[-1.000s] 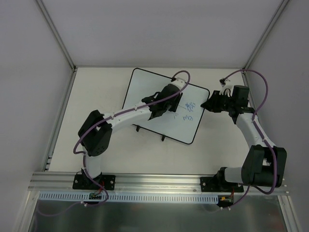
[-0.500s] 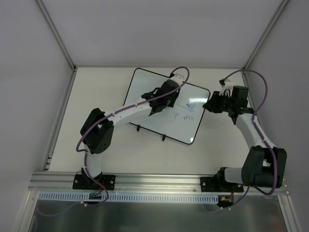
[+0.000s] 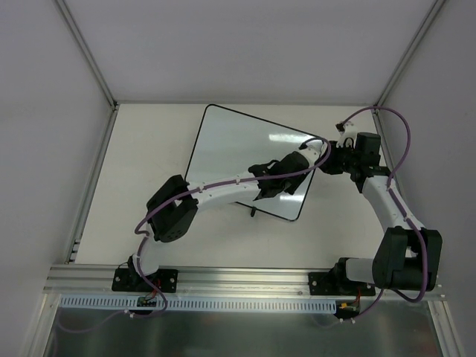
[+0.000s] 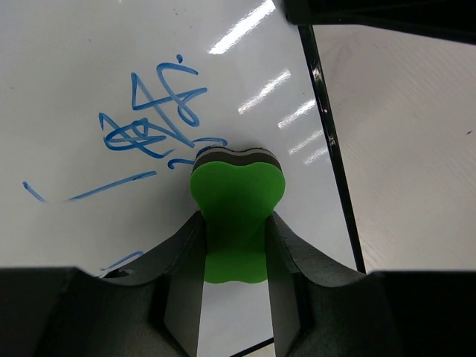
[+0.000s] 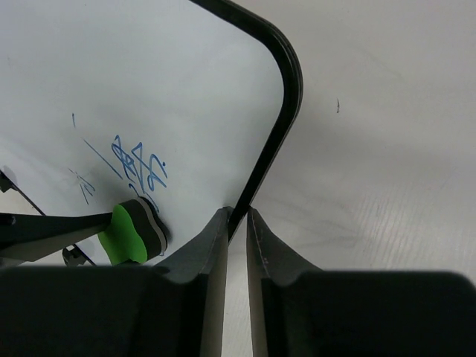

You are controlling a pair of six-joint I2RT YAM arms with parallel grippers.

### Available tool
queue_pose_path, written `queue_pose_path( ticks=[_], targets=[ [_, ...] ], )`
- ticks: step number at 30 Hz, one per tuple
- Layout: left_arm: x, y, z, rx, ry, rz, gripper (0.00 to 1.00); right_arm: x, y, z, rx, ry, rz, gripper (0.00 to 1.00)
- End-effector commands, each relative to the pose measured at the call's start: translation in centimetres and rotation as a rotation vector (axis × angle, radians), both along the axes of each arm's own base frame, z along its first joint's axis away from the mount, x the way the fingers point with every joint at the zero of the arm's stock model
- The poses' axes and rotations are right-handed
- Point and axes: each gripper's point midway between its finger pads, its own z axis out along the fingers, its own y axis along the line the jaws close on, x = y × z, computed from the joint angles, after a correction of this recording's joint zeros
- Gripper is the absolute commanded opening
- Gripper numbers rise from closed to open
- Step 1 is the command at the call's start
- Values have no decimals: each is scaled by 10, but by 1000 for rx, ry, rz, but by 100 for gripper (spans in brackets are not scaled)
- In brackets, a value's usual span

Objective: Erase the whiteboard

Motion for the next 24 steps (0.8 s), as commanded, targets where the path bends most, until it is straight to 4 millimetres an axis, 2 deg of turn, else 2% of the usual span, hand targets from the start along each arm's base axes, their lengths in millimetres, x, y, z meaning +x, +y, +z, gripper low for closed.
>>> queue_pose_path(
  ticks=[1, 2, 4, 5, 6, 10, 13, 14, 15, 18, 20, 21, 23, 24],
  targets=[
    [5, 18, -26, 72, 43, 42, 0, 1, 13, 30, 12, -112, 65, 0],
    [7, 24, -27, 83, 38, 58, 0, 1, 13, 30, 11, -111, 64, 0],
    [15, 37, -16, 72, 16, 118, 0, 1, 13, 30, 11, -111, 64, 0],
    [15, 46, -19, 77, 25, 139, 0, 1, 13, 30, 10, -112, 65, 0],
    [16, 52, -9, 60, 18, 160, 0, 1, 13, 29, 11, -109, 66, 0],
    [20, 82, -6, 40, 33, 250, 0, 0, 15, 28, 19, -104, 77, 0],
    [19, 103, -9, 44, 46, 287, 0, 0, 16, 28, 18, -105, 82, 0],
    [15, 109, -16, 49, 64, 299, 0, 1, 16, 28, 18, -108, 82, 0],
    [15, 114, -12, 39, 65, 311, 0, 1, 16, 27, 19, -103, 83, 0],
    [11, 126, -18, 46, 73, 337, 0, 1, 14, 25, 14, -98, 70, 1],
    [9, 130, -20, 49, 76, 343, 0, 1, 11, 24, 14, -93, 54, 6],
    [6, 134, -21, 51, 79, 347, 0, 2, 9, 24, 14, -93, 47, 16],
    [3, 139, -27, 58, 86, 358, 0, 4, 3, 27, 17, -97, 25, 27],
    [2, 140, -25, 53, 84, 360, 0, 5, 0, 29, 16, -101, 15, 40]
  ],
)
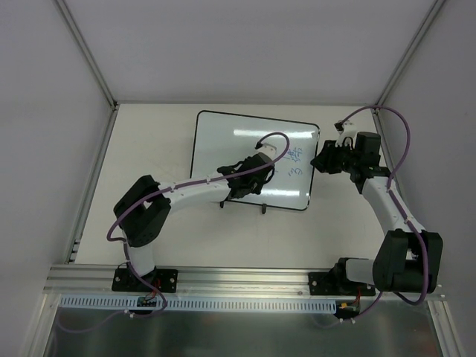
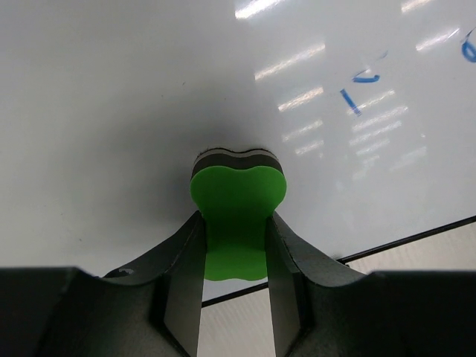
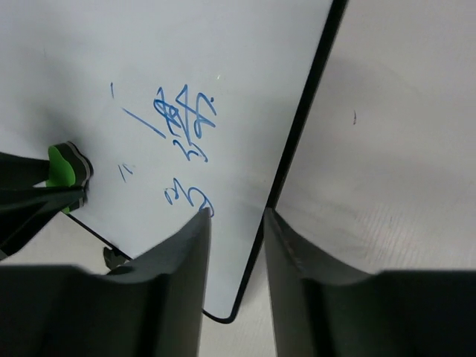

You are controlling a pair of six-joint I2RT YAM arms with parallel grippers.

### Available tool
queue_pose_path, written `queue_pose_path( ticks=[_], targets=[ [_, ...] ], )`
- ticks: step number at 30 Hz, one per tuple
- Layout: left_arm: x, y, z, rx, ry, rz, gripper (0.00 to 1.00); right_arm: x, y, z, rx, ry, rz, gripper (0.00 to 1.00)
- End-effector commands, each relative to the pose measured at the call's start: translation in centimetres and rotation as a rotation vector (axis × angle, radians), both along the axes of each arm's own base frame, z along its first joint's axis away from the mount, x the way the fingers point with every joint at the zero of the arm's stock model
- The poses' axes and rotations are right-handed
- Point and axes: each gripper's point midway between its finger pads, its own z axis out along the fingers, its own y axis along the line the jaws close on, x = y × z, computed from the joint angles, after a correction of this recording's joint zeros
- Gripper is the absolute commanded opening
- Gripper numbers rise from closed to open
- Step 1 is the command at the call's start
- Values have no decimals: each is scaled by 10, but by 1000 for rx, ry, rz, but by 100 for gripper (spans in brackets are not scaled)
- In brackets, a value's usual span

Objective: Erase the whiteboard

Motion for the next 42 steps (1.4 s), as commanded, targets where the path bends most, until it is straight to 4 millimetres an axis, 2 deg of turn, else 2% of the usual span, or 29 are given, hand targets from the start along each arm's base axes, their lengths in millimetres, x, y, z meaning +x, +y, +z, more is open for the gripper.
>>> queue_pose_path(
  ticks=[1, 2, 3, 4, 5, 6, 8, 9, 11, 12, 17, 20, 26, 27, 30, 33, 38, 42],
  targets=[
    [-3, 20, 1, 11, 0, 60, 0, 8, -10, 21, -6, -80, -23, 49],
    [-3, 20, 0, 13, 0, 59, 0, 10, -11, 20, -2, -78, -23, 60],
    [-3, 21, 2, 11, -4, 61, 0, 13, -13, 26, 7, -85, -29, 81],
    [-3, 22, 3, 11, -8, 64, 0, 15, -14, 27, 20, -79, -33, 87],
    [-3, 22, 5, 8, -12, 63, 0, 17, -11, 21, 48, -51, -16, 89],
    [-3, 23, 5, 8, -14, 63, 0, 22, -15, 25, 67, -50, -20, 90],
    [-3, 23, 5, 7, -13, 62, 0, 24, -14, 20, 104, -22, -7, 89],
    [-4, 23, 5, 7, -12, 61, 0, 26, -14, 11, 117, 7, 1, 88],
    [-4, 24, 5, 7, -13, 62, 0, 28, -9, 10, 144, 16, 41, 86],
    [-4, 24, 4, 7, -13, 62, 0, 30, -7, 3, 156, 36, 54, 84],
    [-4, 23, 5, 4, -14, 57, 0, 35, 3, -2, 209, 34, 124, 75],
    [-4, 24, 4, 8, -15, 57, 0, 35, 7, -6, 230, 44, 154, 66],
    [-2, 23, 6, 11, -25, 58, 0, 30, 14, -11, 262, 58, 202, 36],
    [-1, 22, 7, 10, -28, 58, 0, 29, 15, -11, 267, 56, 208, 23],
    [2, 19, 11, 5, -38, 57, 0, 24, 17, -12, 276, 43, 222, 6],
    [8, 16, 16, 4, -55, 60, 0, 16, 20, -19, 286, 48, 229, 0],
    [22, 8, 29, -10, -88, 74, 0, 6, 20, -22, 274, 30, 222, 0],
    [38, -8, 37, -32, -107, 72, 0, -1, 22, -28, 265, 36, 215, 0]
  ],
)
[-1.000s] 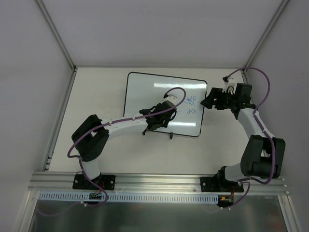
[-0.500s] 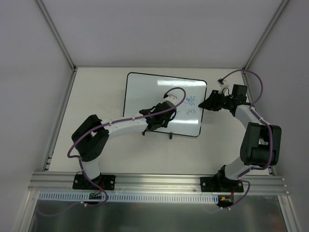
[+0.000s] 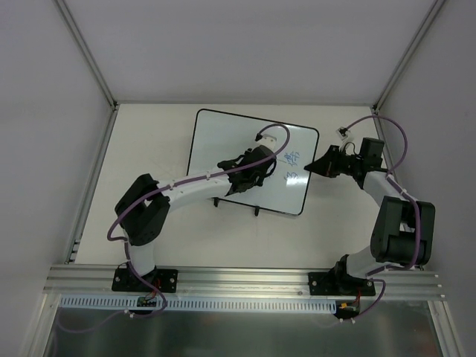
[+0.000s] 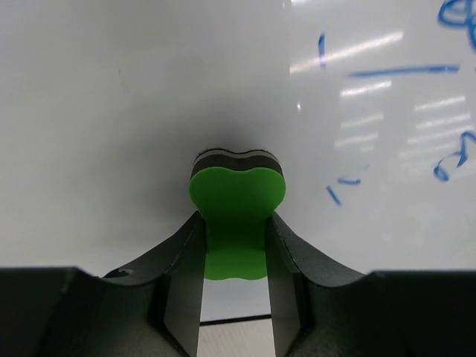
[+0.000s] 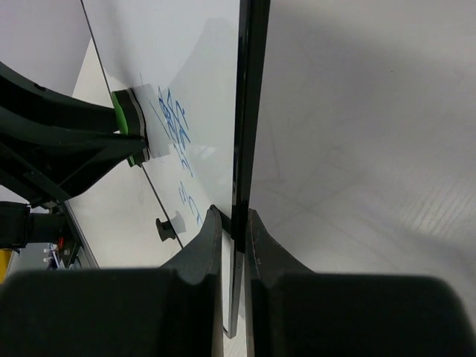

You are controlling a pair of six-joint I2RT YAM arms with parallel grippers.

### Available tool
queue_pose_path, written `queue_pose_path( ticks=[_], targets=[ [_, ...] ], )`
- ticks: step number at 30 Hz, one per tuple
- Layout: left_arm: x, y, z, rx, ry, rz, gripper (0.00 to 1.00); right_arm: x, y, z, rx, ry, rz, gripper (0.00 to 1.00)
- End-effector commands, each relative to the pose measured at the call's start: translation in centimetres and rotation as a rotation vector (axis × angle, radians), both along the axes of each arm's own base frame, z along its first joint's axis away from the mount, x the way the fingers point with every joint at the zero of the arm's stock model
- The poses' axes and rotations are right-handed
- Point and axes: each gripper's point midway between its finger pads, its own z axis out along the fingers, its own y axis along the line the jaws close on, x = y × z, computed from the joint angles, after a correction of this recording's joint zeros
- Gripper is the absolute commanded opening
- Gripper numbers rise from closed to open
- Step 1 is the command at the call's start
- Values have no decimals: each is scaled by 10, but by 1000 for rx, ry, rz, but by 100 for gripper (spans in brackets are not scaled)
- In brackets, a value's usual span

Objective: Erase the whiteboard

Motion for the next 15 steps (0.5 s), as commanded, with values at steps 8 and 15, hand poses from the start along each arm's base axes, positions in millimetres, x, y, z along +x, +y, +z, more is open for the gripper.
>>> queue_pose_path(
  ticks=[8, 15],
  targets=[
    [-3, -65, -5, -96, 32, -59, 0, 2, 0, -4, -102, -99, -24, 0],
    [-43, -109, -34, -45, 51, -166, 0, 3, 1, -4, -112, -100, -32, 0]
  ],
)
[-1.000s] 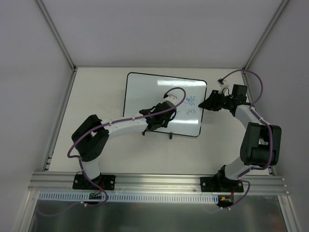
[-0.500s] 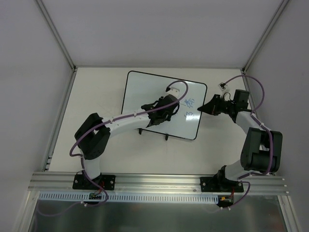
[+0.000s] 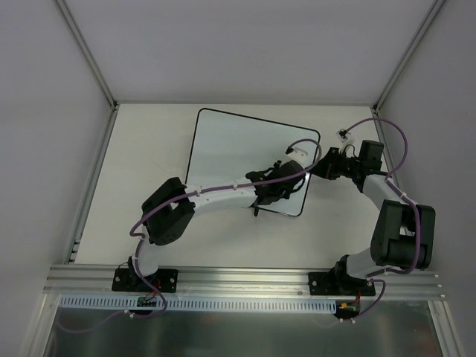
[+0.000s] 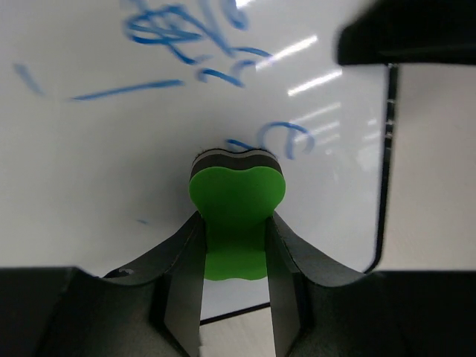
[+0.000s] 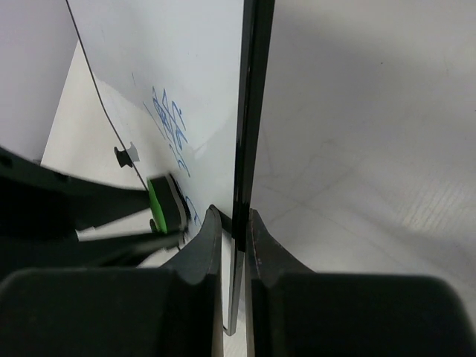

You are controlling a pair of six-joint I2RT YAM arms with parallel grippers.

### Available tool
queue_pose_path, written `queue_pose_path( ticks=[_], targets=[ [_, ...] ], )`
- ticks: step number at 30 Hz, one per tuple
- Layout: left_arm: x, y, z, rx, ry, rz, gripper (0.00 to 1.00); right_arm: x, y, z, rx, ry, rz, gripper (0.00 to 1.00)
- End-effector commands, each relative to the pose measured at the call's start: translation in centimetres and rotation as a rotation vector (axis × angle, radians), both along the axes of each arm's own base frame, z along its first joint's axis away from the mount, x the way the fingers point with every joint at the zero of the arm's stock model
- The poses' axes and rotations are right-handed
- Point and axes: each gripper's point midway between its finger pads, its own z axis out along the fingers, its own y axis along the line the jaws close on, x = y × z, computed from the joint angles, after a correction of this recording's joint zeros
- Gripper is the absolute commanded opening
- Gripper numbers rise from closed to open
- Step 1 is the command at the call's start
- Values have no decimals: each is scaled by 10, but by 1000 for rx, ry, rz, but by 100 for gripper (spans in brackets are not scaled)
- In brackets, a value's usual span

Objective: Erase the whiteboard

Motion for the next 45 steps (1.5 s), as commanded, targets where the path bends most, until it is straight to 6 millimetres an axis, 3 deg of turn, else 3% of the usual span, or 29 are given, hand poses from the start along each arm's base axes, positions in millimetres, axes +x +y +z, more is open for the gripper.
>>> queue_pose_path(
  ticks=[1, 4, 11, 15, 20, 26, 27, 29, 30, 33, 38, 43, 45],
  targets=[
    [-16, -18, -25, 22, 39, -47, 0, 7, 2, 1, -92, -95, -2, 0],
    [-4, 0, -12, 23, 2, 12, 0, 5, 1, -1, -100, -93, -10, 0],
    [55, 84, 8, 28, -33, 226, 0, 5, 1, 4, -108, -109, -14, 0],
    [67, 107, 4, 74, -51, 269, 0, 5, 1, 5, -108, -111, -15, 0],
    [66, 90, 2, 69, -49, 235, 0, 5, 3, 7, -108, -116, -11, 0],
    [58, 38, 10, 37, -62, 126, 0, 6, 5, 7, -121, -122, -10, 0],
    [62, 29, 19, 11, -69, 112, 0, 5, 6, 7, -126, -124, -11, 1],
    [59, 13, 18, 26, -73, 34, 0, 4, 6, 5, -132, -123, -12, 0],
    [61, 2, 29, 19, -98, 3, 0, 4, 7, 4, -136, -122, -11, 0],
    [54, -16, 24, 49, -104, -83, 0, 4, 9, 3, -140, -121, -9, 0],
    [69, 3, 26, 75, -122, -33, 0, 3, 11, 8, -149, -139, -10, 0],
    [101, 58, 34, 104, -131, 84, 0, 3, 9, 10, -174, -147, -24, 0],
    [107, 70, 36, 128, -140, 94, 0, 3, 8, 10, -179, -147, -26, 0]
  ],
)
